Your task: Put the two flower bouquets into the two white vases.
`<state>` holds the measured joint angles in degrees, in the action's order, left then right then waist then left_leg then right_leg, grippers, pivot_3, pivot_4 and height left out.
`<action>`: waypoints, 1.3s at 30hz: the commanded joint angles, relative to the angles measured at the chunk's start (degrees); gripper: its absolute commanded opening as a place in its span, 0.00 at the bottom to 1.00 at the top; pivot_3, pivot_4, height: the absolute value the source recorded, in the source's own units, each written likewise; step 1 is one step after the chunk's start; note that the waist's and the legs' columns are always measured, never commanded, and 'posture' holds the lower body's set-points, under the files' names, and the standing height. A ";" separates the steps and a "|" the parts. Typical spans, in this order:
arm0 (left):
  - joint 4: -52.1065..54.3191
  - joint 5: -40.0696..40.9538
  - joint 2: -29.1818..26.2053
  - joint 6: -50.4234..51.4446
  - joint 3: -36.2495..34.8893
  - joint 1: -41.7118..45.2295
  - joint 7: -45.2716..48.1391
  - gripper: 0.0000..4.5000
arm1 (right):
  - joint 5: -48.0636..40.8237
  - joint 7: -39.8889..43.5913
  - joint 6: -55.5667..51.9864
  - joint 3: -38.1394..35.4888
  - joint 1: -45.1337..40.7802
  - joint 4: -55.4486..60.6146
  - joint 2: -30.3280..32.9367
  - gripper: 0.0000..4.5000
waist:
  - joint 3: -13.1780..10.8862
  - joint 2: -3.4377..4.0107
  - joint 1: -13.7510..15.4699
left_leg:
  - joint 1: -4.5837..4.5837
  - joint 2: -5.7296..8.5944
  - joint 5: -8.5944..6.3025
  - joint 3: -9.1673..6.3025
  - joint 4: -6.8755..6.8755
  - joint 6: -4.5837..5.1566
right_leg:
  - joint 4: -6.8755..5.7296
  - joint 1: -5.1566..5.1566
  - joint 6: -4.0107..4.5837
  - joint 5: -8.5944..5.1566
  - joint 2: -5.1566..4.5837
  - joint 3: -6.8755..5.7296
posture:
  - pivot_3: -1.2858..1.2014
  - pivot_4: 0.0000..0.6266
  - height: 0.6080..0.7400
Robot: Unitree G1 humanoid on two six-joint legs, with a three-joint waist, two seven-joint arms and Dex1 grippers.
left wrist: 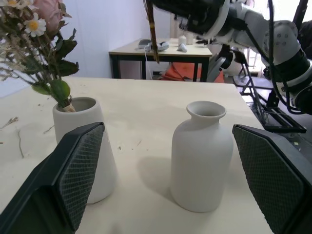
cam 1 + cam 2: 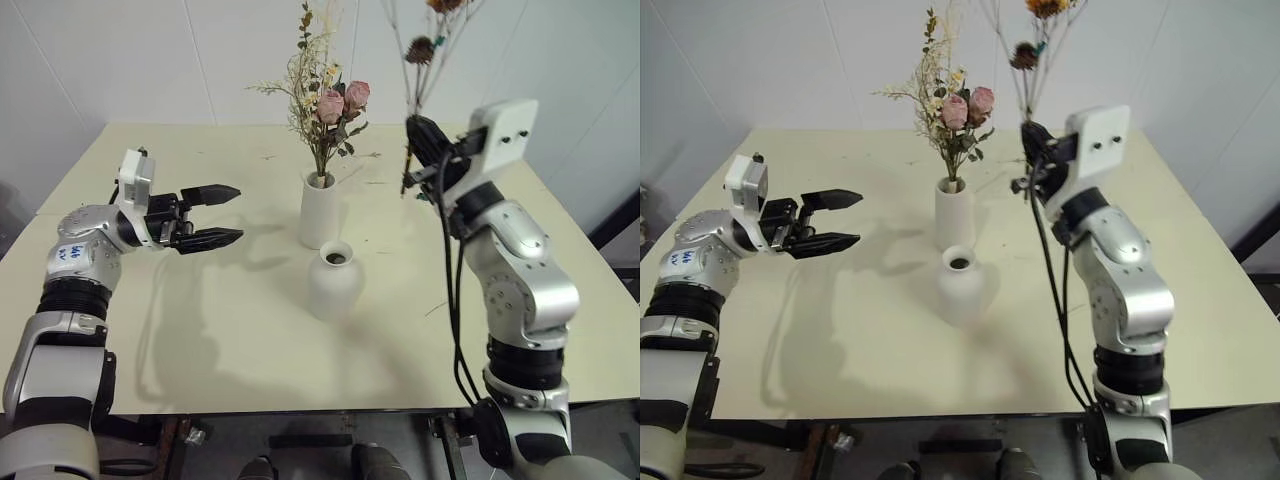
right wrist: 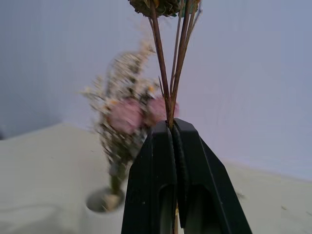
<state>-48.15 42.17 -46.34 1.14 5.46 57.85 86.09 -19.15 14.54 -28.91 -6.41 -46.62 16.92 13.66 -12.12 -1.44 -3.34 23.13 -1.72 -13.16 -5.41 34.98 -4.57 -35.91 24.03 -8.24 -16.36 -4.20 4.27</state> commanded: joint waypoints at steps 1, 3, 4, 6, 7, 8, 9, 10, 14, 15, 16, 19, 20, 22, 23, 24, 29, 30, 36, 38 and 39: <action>0.30 1.22 -2.47 -0.57 -1.03 0.84 6.41 1.00 | -0.67 2.02 2.84 2.82 -1.16 0.18 -1.77 0.01 | 0.00 0.00 0.05 | 0.00 0.00 0.00 0.00 -0.01 0.00 | 0.00 0.00 0.00 0.00 0.00 0.00 | 0.52 0.24 1.00; 0.16 1.28 -3.13 -0.75 -1.28 0.69 6.41 1.00 | -0.87 2.92 3.05 4.14 -0.56 0.49 -2.37 0.01 | 0.00 0.00 0.07 | 0.02 0.00 0.00 0.00 -0.04 0.00 | -0.02 0.00 0.00 0.00 0.00 0.00 | 0.52 0.24 1.00; 0.19 1.18 -4.05 -0.77 -1.48 0.23 6.41 1.00 | -1.44 3.51 3.26 5.15 0.35 1.26 -3.20 0.01 | 0.00 0.00 0.14 | 0.03 0.00 0.00 0.00 -0.04 0.00 | -0.05 0.00 0.00 0.00 -0.01 0.00 | 0.52 0.24 1.00; 0.64 1.09 -6.26 -0.68 -1.82 -1.18 6.41 1.00 | -2.89 4.68 2.69 7.13 2.69 3.49 -4.54 0.01 | 0.00 0.00 0.11 | 0.06 -0.01 0.00 -0.02 -0.06 0.00 | -0.05 0.00 0.00 0.00 0.00 -0.03 | 0.52 0.24 1.00; 0.78 1.17 -6.91 -0.62 -1.98 -1.61 6.41 1.00 | -3.22 5.05 2.43 7.67 3.43 4.19 -4.83 0.01 | 0.00 0.00 0.10 | 0.05 -0.01 0.00 -0.02 -0.09 0.00 | -0.05 0.00 0.00 0.00 0.00 -0.03 | 0.52 0.24 1.00; 0.83 1.34 -7.41 -0.67 -2.34 -1.94 6.41 1.00 | -3.88 5.43 2.02 8.09 4.21 5.01 -5.09 0.01 | 0.00 0.01 0.08 | 0.05 -0.01 0.00 -0.02 -0.14 0.00 | -0.04 0.00 0.00 0.00 0.00 -0.03 | 0.52 0.24 1.00; 0.94 1.41 -8.04 -0.65 -2.77 -2.42 6.41 1.00 | -4.93 6.05 1.07 8.71 5.39 6.54 -5.01 0.01 | 0.00 0.01 0.07 | 0.05 -0.01 0.00 -0.01 -0.16 0.00 | -0.03 0.01 -0.01 -0.01 -0.01 -0.03 | 0.52 0.24 1.00; 0.99 1.41 -8.45 -0.66 -3.13 -2.76 6.41 1.00 | -5.85 6.48 0.35 9.09 6.19 7.78 -4.91 0.01 | -0.01 0.01 0.11 | 0.05 -0.01 0.00 -0.01 -0.17 0.00 | -0.03 0.01 -0.01 -0.01 -0.01 -0.03 | 0.52 0.24 1.00; 1.47 1.39 -9.15 -0.47 -4.05 -3.98 6.41 1.00 | -10.11 6.86 -3.11 8.92 8.06 11.88 -4.91 0.01 | -0.01 0.00 0.16 | 0.04 -0.02 0.00 -0.02 -0.14 0.00 | -0.01 0.01 0.01 -0.02 0.00 -0.04 | 0.52 0.24 1.00; 1.66 1.36 -9.16 -0.39 -4.18 -4.20 6.41 1.00 | -10.81 6.91 -3.69 8.83 8.42 12.45 -4.73 0.01 | 0.00 0.00 0.17 | 0.04 -0.02 0.00 -0.02 -0.12 0.00 | 0.02 0.01 0.01 -0.02 -0.01 -0.04 | 0.52 0.24 1.00; 1.87 1.35 -9.12 -0.33 -4.33 -4.40 6.41 1.00 | -11.23 6.95 -4.00 8.73 8.76 12.82 -4.47 0.01 | 0.00 0.00 0.19 | 0.02 -0.02 0.00 -0.02 -0.10 0.00 | 0.04 0.01 0.02 -0.03 -0.01 -0.04 | 0.52 0.24 1.00; 2.45 1.54 -8.93 -0.12 -4.79 -4.91 6.41 1.00 | -12.41 6.69 -4.30 8.00 9.43 13.34 -4.24 0.01 | 0.00 0.00 0.23 | 0.01 -0.02 0.00 -0.03 -0.05 0.00 | 0.00 0.01 0.03 -0.03 0.00 -0.04 | 0.52 0.24 1.00; 2.52 1.56 -8.91 -0.07 -4.88 -5.00 6.41 1.00 | -12.71 6.55 -4.35 7.87 9.47 13.39 -4.24 0.01 | 0.00 0.00 0.23 | 0.01 -0.01 0.00 -0.02 -0.03 -0.01 | -0.01 0.00 0.04 -0.03 0.00 -0.04 | 0.52 0.24 1.00; 2.70 1.50 -8.64 -0.10 -5.04 -5.25 6.41 1.00 | -13.50 6.16 -4.49 7.05 9.72 13.09 -4.32 0.01 | 0.00 0.00 0.25 | 0.01 -0.02 0.00 -0.02 -0.02 -0.01 | -0.03 0.01 0.04 -0.02 0.00 -0.04 | 0.52 0.24 1.00; 2.82 1.49 -8.36 -0.08 -5.10 -5.34 6.41 1.00 | -13.47 6.38 -4.12 6.74 10.63 12.57 -4.14 0.01 | 0.00 0.00 0.25 | 0.01 -0.02 0.00 -0.03 -0.02 -0.01 | -0.02 0.00 0.03 -0.03 0.00 -0.04 | 0.52 0.24 1.00; 2.85 1.46 -8.15 -0.09 -5.13 -5.36 6.41 1.00 | -13.40 6.58 -3.80 6.58 11.27 12.13 -4.00 0.01 | 0.00 0.00 0.25 | 0.01 -0.02 0.00 -0.03 -0.03 -0.01 | -0.02 0.00 0.04 -0.03 0.00 -0.04 | 0.52 0.24 1.00; 2.83 1.34 -7.59 -0.02 -5.14 -5.10 6.41 1.00 | -11.33 8.31 0.64 6.71 13.76 7.70 -3.93 0.01 | 0.00 0.00 0.18 | 0.02 -0.01 0.00 -0.01 -0.05 0.00 | 0.04 0.00 0.04 -0.03 0.00 -0.03 | 0.52 0.24 1.00; 2.81 1.34 -7.55 -0.04 -5.15 -5.07 6.41 1.00 | -11.06 8.64 1.26 6.88 14.02 7.13 -3.82 0.01 | 0.00 0.00 0.16 | 0.02 -0.01 0.00 -0.01 -0.05 0.00 | 0.03 0.01 0.04 -0.03 0.00 -0.03 | 0.52 0.24 1.00; 2.80 1.21 -7.50 -0.07 -5.20 -5.03 6.41 1.00 | -10.97 9.38 2.91 7.73 15.26 6.76 -4.07 0.01 | 0.00 0.00 0.21 | 0.01 -0.01 0.00 -0.02 -0.04 0.00 | 0.01 0.01 0.04 -0.03 0.00 -0.04 | 0.52 0.24 1.00; 2.98 1.26 -7.50 -0.03 -5.27 -5.11 6.41 1.00 | -11.07 10.00 3.32 8.40 16.43 7.36 -3.92 0.01 | 0.00 0.00 0.23 | 0.01 -0.02 0.00 -0.02 -0.05 0.00 | 0.02 0.01 0.04 -0.03 0.00 -0.04 | 0.52 0.24 1.00; 3.04 1.28 -7.49 -0.04 -5.32 -5.17 6.41 1.00 | -11.10 10.63 3.47 8.94 17.30 7.90 -3.60 0.01 | 0.00 0.00 0.23 | 0.01 -0.02 0.00 -0.02 -0.05 0.00 | 0.02 0.01 0.04 -0.03 0.00 -0.04 | 0.52 0.24 1.00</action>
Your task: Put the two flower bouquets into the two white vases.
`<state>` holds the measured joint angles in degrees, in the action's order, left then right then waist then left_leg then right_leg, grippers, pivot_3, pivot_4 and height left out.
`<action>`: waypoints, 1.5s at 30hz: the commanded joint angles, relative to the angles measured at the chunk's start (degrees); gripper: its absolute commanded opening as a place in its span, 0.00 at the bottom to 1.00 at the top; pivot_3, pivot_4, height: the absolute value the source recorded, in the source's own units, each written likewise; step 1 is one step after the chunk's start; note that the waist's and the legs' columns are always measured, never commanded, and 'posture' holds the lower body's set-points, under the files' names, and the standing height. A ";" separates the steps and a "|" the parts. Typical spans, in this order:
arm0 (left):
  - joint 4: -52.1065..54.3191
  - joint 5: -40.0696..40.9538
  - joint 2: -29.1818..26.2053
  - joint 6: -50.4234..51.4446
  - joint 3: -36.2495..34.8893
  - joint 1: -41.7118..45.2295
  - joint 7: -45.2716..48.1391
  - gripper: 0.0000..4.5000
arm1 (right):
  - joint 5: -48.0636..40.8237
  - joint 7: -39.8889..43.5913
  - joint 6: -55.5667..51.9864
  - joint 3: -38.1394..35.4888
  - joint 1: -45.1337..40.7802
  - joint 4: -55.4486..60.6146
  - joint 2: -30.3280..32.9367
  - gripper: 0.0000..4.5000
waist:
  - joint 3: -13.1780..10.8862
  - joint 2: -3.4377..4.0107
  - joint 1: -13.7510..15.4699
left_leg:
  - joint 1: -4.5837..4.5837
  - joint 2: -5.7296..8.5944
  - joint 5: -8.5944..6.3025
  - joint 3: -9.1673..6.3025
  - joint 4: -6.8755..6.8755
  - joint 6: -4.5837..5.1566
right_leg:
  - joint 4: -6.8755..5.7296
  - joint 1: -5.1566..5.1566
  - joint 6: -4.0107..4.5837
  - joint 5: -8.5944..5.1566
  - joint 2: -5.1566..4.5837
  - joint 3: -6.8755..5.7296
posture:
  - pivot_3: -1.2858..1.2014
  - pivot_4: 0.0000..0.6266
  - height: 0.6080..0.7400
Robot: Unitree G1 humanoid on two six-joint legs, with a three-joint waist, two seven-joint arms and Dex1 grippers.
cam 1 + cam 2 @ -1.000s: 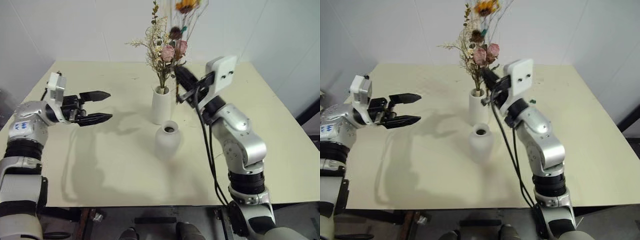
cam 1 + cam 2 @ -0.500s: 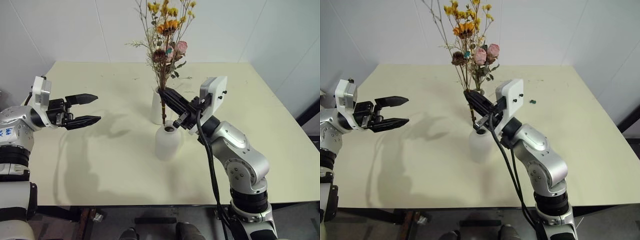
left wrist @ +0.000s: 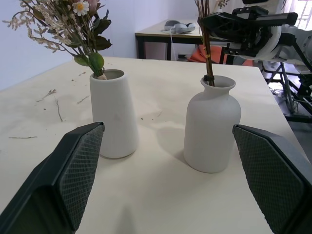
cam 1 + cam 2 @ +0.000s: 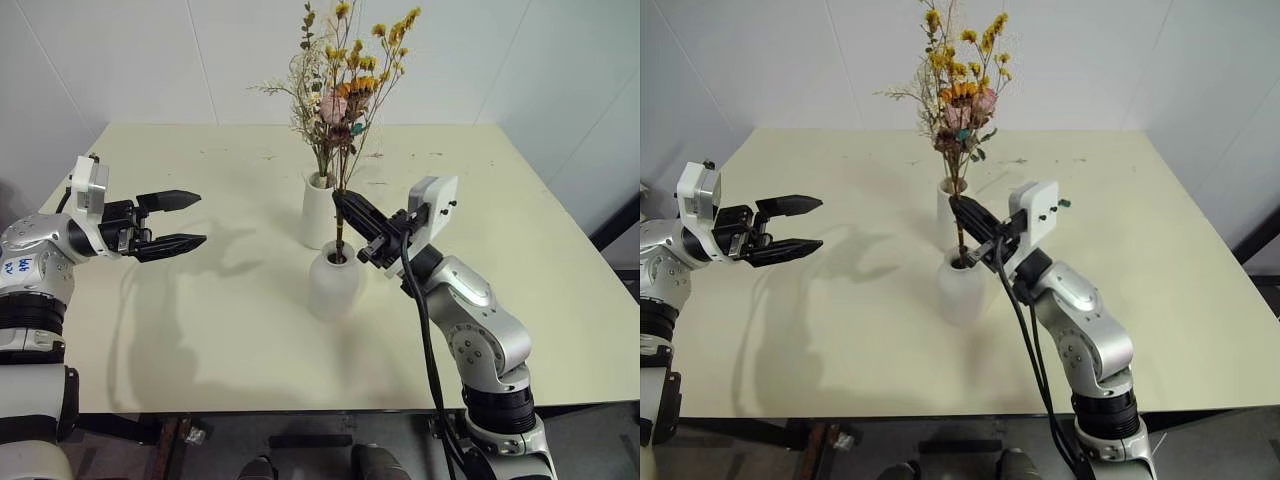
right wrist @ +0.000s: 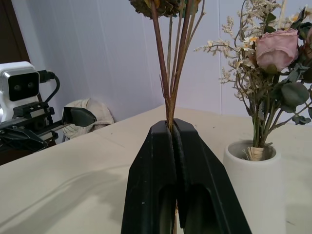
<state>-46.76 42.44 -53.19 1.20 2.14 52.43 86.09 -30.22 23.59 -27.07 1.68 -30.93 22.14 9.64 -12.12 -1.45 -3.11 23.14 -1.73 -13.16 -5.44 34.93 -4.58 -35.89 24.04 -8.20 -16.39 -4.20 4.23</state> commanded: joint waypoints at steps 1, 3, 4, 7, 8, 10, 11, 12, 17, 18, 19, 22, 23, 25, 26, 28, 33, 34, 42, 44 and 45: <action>1.64 1.01 -0.63 -0.12 -1.98 0.23 6.41 1.00 | -0.10 2.19 1.80 1.33 2.43 3.11 0.68 0.01 | 0.00 0.00 0.01 | 0.00 0.00 0.00 0.00 0.00 0.00 | 0.00 0.00 0.00 0.00 0.00 0.00 | 0.52 0.24 1.00; 1.67 1.00 -0.56 -0.15 -1.97 0.19 6.41 1.00 | 0.01 3.38 1.78 2.36 3.79 3.80 1.46 0.01 | 0.00 0.00 0.00 | 0.01 0.00 0.00 0.01 0.00 0.00 | 0.01 0.00 0.00 0.00 0.00 0.00 | 0.52 0.24 1.00; 1.66 0.98 -0.51 -0.17 -1.98 0.23 6.41 1.00 | 0.08 3.64 1.82 2.64 4.06 3.84 1.69 0.01 | 0.00 0.00 -0.02 | 0.01 0.00 0.00 0.01 0.01 0.00 | 0.01 0.00 0.00 0.00 0.00 0.00 | 0.52 0.24 1.00; 1.56 0.89 -0.26 -0.24 -1.92 0.53 6.41 1.00 | 0.21 3.94 2.27 2.72 4.28 3.42 2.04 0.01 | 0.00 0.00 -0.04 | 0.00 0.00 0.00 0.00 0.01 0.00 | -0.01 0.00 0.00 0.00 0.00 0.00 | 0.52 0.24 1.00; 1.44 0.80 -0.13 -0.29 -1.89 0.72 6.41 1.00 | 0.32 4.07 2.42 2.65 4.32 3.14 2.18 0.01 | 0.00 0.00 -0.04 | -0.01 0.00 0.00 0.00 0.01 0.00 | -0.01 0.00 0.00 0.00 0.00 0.00 | 0.52 0.24 1.00; 1.39 0.62 0.07 -0.25 -1.84 1.00 6.41 1.00 | 0.55 4.47 2.60 2.61 4.59 2.79 2.72 0.01 | 0.00 0.00 0.01 | -0.01 0.00 0.00 0.00 0.01 0.00 | -0.01 0.00 0.00 0.00 0.00 0.00 | 0.52 0.24 1.00; 1.35 0.57 0.13 -0.27 -1.84 1.10 6.41 1.00 | 0.79 4.80 2.75 2.69 4.91 2.75 3.21 0.05 | 0.00 0.00 0.03 | -0.01 0.00 0.00 0.00 0.01 0.00 | 0.00 0.00 0.00 0.00 0.00 0.00 | 0.52 0.24 1.00; 1.31 0.55 0.17 -0.28 -1.82 1.17 6.41 1.00 | 0.95 5.11 2.84 2.75 5.21 2.80 3.65 0.10 | 0.00 0.00 0.05 | 0.00 0.00 0.00 0.00 0.01 0.00 | 0.00 0.00 0.00 0.00 0.00 0.00 | 0.52 0.24 1.00; 0.90 0.40 0.44 -0.52 -1.76 1.55 6.41 1.00 | 0.79 6.25 2.72 2.57 5.82 3.82 5.14 0.44 | 0.00 0.00 0.01 | 0.01 0.00 0.00 0.01 0.00 0.00 | 0.03 0.00 0.00 0.00 0.00 0.00 | 0.52 0.24 1.00; 0.90 0.41 0.46 -0.53 -1.77 1.56 6.41 1.00 | 0.74 6.33 2.69 2.52 5.85 3.95 5.27 0.51 | 0.00 0.00 0.01 | 0.00 0.00 0.00 0.01 0.00 0.00 | 0.02 0.00 0.00 0.00 0.00 0.00 | 0.52 0.24 1.00; 0.81 0.34 0.57 -0.62 -1.76 1.64 6.41 1.00 | 0.66 6.94 2.56 2.35 5.94 4.27 6.01 0.59 | 0.00 0.00 0.01 | 0.00 0.00 0.00 0.00 0.00 0.00 | 0.02 0.00 0.00 0.00 0.00 0.00 | 0.52 0.24 1.00; 0.47 0.17 0.95 -0.89 -1.82 1.88 6.41 1.00 | 0.15 8.39 1.87 1.61 6.36 5.35 8.33 0.81 | 0.00 0.00 0.09 | 0.01 0.00 0.00 0.01 0.01 0.00 | 0.02 0.00 0.00 0.00 0.00 0.00 | 0.52 0.24 1.00; 0.43 0.18 1.02 -0.93 -1.88 1.90 6.41 1.00 | -0.10 8.68 1.51 1.34 6.55 5.89 9.12 0.88 | 0.00 0.00 0.11 | 0.01 0.00 0.00 0.01 0.01 0.00 | 0.03 0.00 0.00 0.00 0.00 0.00 | 0.52 0.24 1.00; 0.43 0.14 1.12 -1.01 -2.00 1.93 6.41 1.00 | -1.53 9.74 -0.34 -0.19 7.68 8.38 12.35 0.99 | 0.00 0.00 0.17 | 0.01 0.00 0.00 0.00 0.00 0.00 | 0.04 -0.01 0.00 0.00 0.00 0.00 | 0.52 0.24 1.00; 0.41 0.08 1.22 -1.03 -2.02 1.98 6.41 1.00 | -2.21 10.35 -1.28 -0.96 8.35 9.52 14.13 0.99 | 0.00 -0.01 0.21 | 0.02 0.00 0.00 0.00 0.00 0.00 | 0.04 0.00 0.00 0.00 0.00 0.00 | 0.52 0.24 1.00; 0.26 -0.07 1.49 -1.12 -2.02 2.09 6.41 1.00 | -3.83 11.43 -3.24 -2.78 9.81 11.64 17.80 0.99 | 0.00 -0.01 0.45 | 0.03 0.00 0.00 0.01 0.01 0.00 | 0.07 -0.01 0.00 0.00 -0.01 0.00 | 0.52 0.24 1.00; -1.83 -0.81 2.51 -2.02 -1.53 3.65 6.41 1.00 | -8.98 14.95 -9.38 -11.26 14.84 16.00 29.68 0.99 | -0.01 -0.02 1.32 | 0.02 0.01 -0.01 0.01 0.03 0.00 | 0.10 -0.03 0.01 -0.01 0.00 0.00 | 0.52 0.24 1.00; -2.03 -1.05 2.84 -2.14 -1.45 3.91 6.41 1.00 | -9.97 15.92 -10.42 -13.72 16.23 16.24 32.22 0.99 | -0.01 -0.02 1.38 | 0.03 0.01 -0.01 0.03 0.03 0.00 | 0.13 -0.03 0.01 -0.01 -0.01 0.00 | 0.52 0.24 1.00; -7.66 -4.62 4.19 -6.37 -1.35 5.28 6.41 1.00 | -12.94 24.18 -14.29 -34.92 28.72 13.12 45.45 0.99 | -0.01 -0.02 1.55 | 0.00 0.01 -0.08 0.05 0.05 0.13 | 0.31 -0.15 0.00 0.00 -0.01 0.00 | 0.52 0.24 1.00; -10.66 -6.28 5.37 -8.17 -0.94 6.37 6.41 1.00 | -12.91 24.76 -13.04 -37.07 29.34 10.82 45.43 0.99 | 0.00 -0.04 1.51 | -0.06 0.01 -0.11 0.06 0.09 0.18 | 0.35 -0.24 -0.01 0.01 -0.01 0.00 | 0.52 0.24 1.00; -11.65 -6.86 6.06 -8.62 -0.77 6.87 6.41 1.00 | -12.66 25.40 -12.47 -37.46 29.73 10.16 45.62 0.99 | 0.00 -0.04 1.51 | -0.08 0.01 -0.11 0.06 0.13 0.19 | 0.36 -0.29 -0.02 0.02 -0.01 -0.01 | 0.52 0.24 1.00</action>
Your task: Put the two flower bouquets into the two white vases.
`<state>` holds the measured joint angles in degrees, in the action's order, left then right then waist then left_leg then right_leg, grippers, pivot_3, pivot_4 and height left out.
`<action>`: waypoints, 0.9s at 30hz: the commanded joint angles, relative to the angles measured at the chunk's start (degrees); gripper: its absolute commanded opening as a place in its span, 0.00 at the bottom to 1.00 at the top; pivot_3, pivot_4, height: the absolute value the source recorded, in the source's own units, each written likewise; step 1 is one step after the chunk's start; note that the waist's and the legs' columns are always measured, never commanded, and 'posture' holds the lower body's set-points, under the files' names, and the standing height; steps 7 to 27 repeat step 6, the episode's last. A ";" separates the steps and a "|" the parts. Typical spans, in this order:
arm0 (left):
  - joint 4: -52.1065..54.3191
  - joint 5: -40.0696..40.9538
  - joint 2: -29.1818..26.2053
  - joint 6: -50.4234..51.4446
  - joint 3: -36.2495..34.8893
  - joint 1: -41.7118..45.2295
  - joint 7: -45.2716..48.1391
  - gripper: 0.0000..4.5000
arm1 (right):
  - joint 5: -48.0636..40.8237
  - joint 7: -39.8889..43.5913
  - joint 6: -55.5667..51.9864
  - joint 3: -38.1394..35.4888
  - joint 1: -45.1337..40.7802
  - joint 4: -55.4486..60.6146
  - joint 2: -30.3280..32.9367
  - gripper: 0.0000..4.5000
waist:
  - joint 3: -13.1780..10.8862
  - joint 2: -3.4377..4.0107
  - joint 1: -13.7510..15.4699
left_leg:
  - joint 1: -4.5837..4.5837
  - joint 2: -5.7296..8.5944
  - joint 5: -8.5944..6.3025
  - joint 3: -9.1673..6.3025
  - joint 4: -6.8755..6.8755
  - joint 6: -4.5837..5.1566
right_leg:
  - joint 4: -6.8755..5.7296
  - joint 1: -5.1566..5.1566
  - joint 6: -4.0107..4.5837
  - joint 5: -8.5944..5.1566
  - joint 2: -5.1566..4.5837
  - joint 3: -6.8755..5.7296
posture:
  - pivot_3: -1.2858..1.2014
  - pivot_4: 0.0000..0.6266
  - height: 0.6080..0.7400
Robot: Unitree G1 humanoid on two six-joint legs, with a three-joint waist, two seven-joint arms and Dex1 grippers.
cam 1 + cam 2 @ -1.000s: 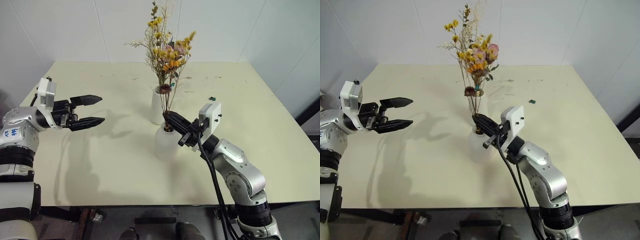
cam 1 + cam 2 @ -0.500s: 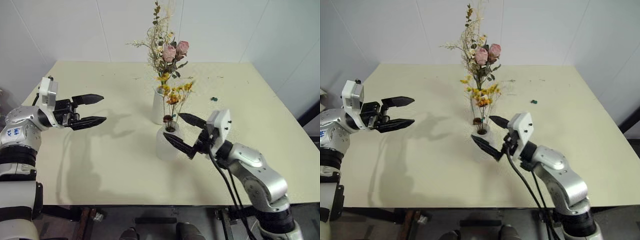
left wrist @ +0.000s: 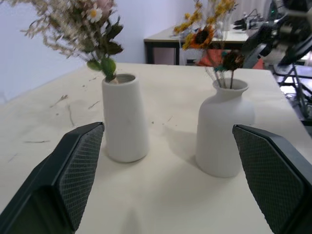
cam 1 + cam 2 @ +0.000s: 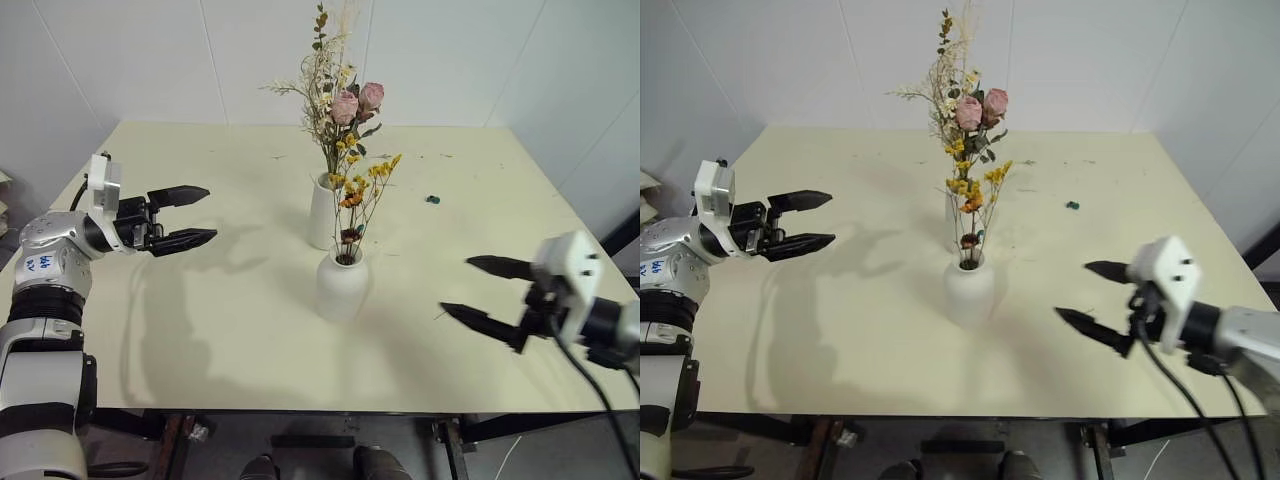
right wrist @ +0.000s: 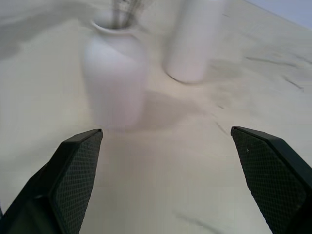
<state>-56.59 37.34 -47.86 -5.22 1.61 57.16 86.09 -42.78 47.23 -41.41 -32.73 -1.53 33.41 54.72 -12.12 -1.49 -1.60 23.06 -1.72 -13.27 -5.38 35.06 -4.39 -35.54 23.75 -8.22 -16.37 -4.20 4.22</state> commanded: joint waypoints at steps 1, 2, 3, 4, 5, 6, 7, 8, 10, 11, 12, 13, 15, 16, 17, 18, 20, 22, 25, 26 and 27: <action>-2.33 -2.06 1.44 -2.39 -0.04 2.70 6.41 1.00 | -0.02 1.97 1.96 -2.93 0.12 -1.39 0.95 0.99 | -0.01 -0.01 0.02 | 0.00 0.00 0.00 0.01 0.02 0.00 | 0.02 -0.01 0.00 0.00 0.00 0.00 | 0.52 0.24 1.00; -2.69 -2.40 2.22 -2.40 -0.10 3.39 6.41 1.00 | -0.03 2.17 1.93 -2.89 -0.31 -1.84 1.42 0.99 | -0.01 -0.01 0.03 | 0.00 0.00 0.00 0.00 0.03 0.00 | 0.03 -0.03 0.00 0.00 0.00 0.00 | 0.52 0.24 1.00; -3.12 -2.65 2.92 -2.43 -0.29 4.09 6.41 1.00 | -0.37 1.76 1.29 -2.87 -1.05 -2.22 1.87 0.99 | -0.01 -0.01 0.04 | 0.00 0.00 0.00 0.00 0.07 0.00 | 0.04 -0.04 0.01 0.00 0.00 0.01 | 0.52 0.24 1.00; -3.39 -2.87 3.31 -2.39 -0.32 4.66 6.41 1.00 | -0.96 1.28 0.99 -2.59 -2.24 -2.72 1.96 0.99 | -0.01 -0.01 0.01 | 0.02 0.00 0.00 0.00 0.07 0.00 | 0.06 -0.04 0.01 0.00 0.00 0.01 | 0.52 0.24 1.00; -3.60 -3.06 3.51 -2.38 -0.37 5.00 6.41 1.00 | -1.36 0.99 0.83 -2.40 -3.00 -3.07 1.96 0.99 | -0.01 -0.01 -0.02 | 0.02 0.00 0.01 0.01 0.08 -0.01 | 0.07 -0.04 0.00 0.00 0.00 0.02 | 0.52 0.24 1.00; -3.80 -3.23 3.56 -2.46 -0.42 5.22 6.41 1.00 | -1.54 0.87 0.73 -2.22 -3.47 -3.27 1.96 0.99 | -0.01 -0.01 -0.02 | 0.02 0.00 0.01 0.01 0.09 -0.01 | 0.08 -0.04 0.00 0.00 0.00 0.02 | 0.52 0.24 1.00; -3.80 -3.23 3.56 -2.46 -0.42 5.22 6.41 1.00 | -1.54 0.87 0.73 -2.22 -3.47 -3.27 1.96 0.99 | -0.01 -0.01 -0.02 | 0.02 0.00 0.01 0.01 0.09 -0.01 | 0.08 -0.04 0.00 0.00 0.00 0.02 | 0.52 0.24 1.00; -3.80 -3.23 3.56 -2.46 -0.42 5.22 6.41 1.00 | -1.54 0.87 0.73 -2.22 -3.47 -3.27 1.96 0.99 | -0.01 -0.01 -0.02 | 0.02 0.00 0.01 0.01 0.09 -0.01 | 0.08 -0.04 0.00 0.00 0.00 0.02 | 0.52 0.24 1.00; -3.80 -3.23 3.56 -2.46 -0.42 5.22 6.41 1.00 | -1.54 0.87 0.73 -2.22 -3.47 -3.27 1.96 0.99 | -0.01 -0.01 -0.02 | 0.02 0.00 0.01 0.01 0.09 -0.01 | 0.08 -0.04 0.00 0.00 0.00 0.02 | 0.52 0.24 1.00; -3.80 -3.23 3.56 -2.46 -0.42 5.22 6.41 1.00 | -1.54 0.87 0.73 -2.22 -3.47 -3.27 1.96 0.99 | -0.01 -0.01 -0.02 | 0.02 0.00 0.01 0.01 0.09 -0.01 | 0.08 -0.04 0.00 0.00 0.00 0.02 | 0.52 0.24 1.00; -3.80 -3.23 3.56 -2.46 -0.42 5.22 6.41 1.00 | -1.54 0.87 0.73 -2.22 -3.47 -3.27 1.96 0.99 | -0.01 -0.01 -0.02 | 0.02 0.00 0.01 0.01 0.09 -0.01 | 0.08 -0.04 0.00 0.00 0.00 0.02 | 0.52 0.24 1.00; -3.80 -3.23 3.56 -2.46 -0.42 5.22 6.41 1.00 | -1.54 0.87 0.73 -2.22 -3.47 -3.27 1.96 0.99 | -0.01 -0.01 -0.02 | 0.02 0.00 0.01 0.01 0.09 -0.01 | 0.08 -0.04 0.00 0.00 0.00 0.02 | 0.52 0.24 1.00; -3.80 -3.23 3.56 -2.46 -0.42 5.22 6.41 1.00 | -1.54 0.87 0.73 -2.22 -3.47 -3.27 1.96 0.99 | -0.01 -0.01 -0.02 | 0.02 0.00 0.01 0.01 0.09 -0.01 | 0.08 -0.04 0.00 0.00 0.00 0.02 | 0.52 0.24 1.00; -3.80 -3.23 3.56 -2.46 -0.42 5.22 6.41 1.00 | -1.54 0.87 0.73 -2.22 -3.47 -3.27 1.96 0.99 | -0.01 -0.01 -0.02 | 0.02 0.00 0.01 0.01 0.09 -0.01 | 0.08 -0.04 0.00 0.00 0.00 0.02 | 0.52 0.24 1.00; -3.80 -3.23 3.56 -2.46 -0.42 5.22 6.41 1.00 | -1.54 0.87 0.73 -2.22 -3.47 -3.27 1.96 0.99 | -0.01 -0.01 -0.02 | 0.02 0.00 0.01 0.01 0.09 -0.01 | 0.08 -0.04 0.00 0.00 0.00 0.02 | 0.52 0.24 1.00; -3.80 -3.23 3.56 -2.46 -0.42 5.22 6.41 1.00 | -1.54 0.87 0.73 -2.22 -3.47 -3.27 1.96 0.99 | -0.01 -0.01 -0.02 | 0.02 0.00 0.01 0.01 0.09 -0.01 | 0.08 -0.04 0.00 0.00 0.00 0.02 | 0.52 0.24 1.00; -3.80 -3.23 3.56 -2.46 -0.42 5.22 6.41 1.00 | -1.54 0.87 0.73 -2.22 -3.47 -3.27 1.96 0.99 | -0.01 -0.01 -0.02 | 0.02 0.00 0.01 0.01 0.09 -0.01 | 0.08 -0.04 0.00 0.00 0.00 0.02 | 0.52 0.24 1.00; -3.80 -3.23 3.56 -2.46 -0.42 5.22 6.41 1.00 | -1.54 0.87 0.73 -2.22 -3.47 -3.27 1.96 0.99 | -0.01 -0.01 -0.02 | 0.02 0.00 0.01 0.01 0.09 -0.01 | 0.08 -0.04 0.00 0.00 0.00 0.02 | 0.52 0.24 1.00; -3.80 -3.23 3.56 -2.46 -0.42 5.22 6.41 1.00 | -1.54 0.87 0.73 -2.22 -3.47 -3.27 1.96 0.99 | -0.01 -0.01 -0.02 | 0.02 0.00 0.01 0.01 0.09 -0.01 | 0.08 -0.04 0.00 0.00 0.00 0.02 | 0.52 0.24 1.00; -3.80 -3.23 3.56 -2.46 -0.42 5.22 6.41 1.00 | -1.54 0.87 0.73 -2.22 -3.47 -3.27 1.96 0.99 | -0.01 -0.01 -0.02 | 0.02 0.00 0.01 0.01 0.09 -0.01 | 0.08 -0.04 0.00 0.00 0.00 0.02 | 0.52 0.24 1.00; -3.80 -3.23 3.56 -2.46 -0.42 5.22 6.41 1.00 | -1.54 0.87 0.73 -2.22 -3.47 -3.27 1.96 0.99 | -0.01 -0.01 -0.02 | 0.02 0.00 0.01 0.01 0.09 -0.01 | 0.08 -0.04 0.00 0.00 0.00 0.02 | 0.52 0.24 1.00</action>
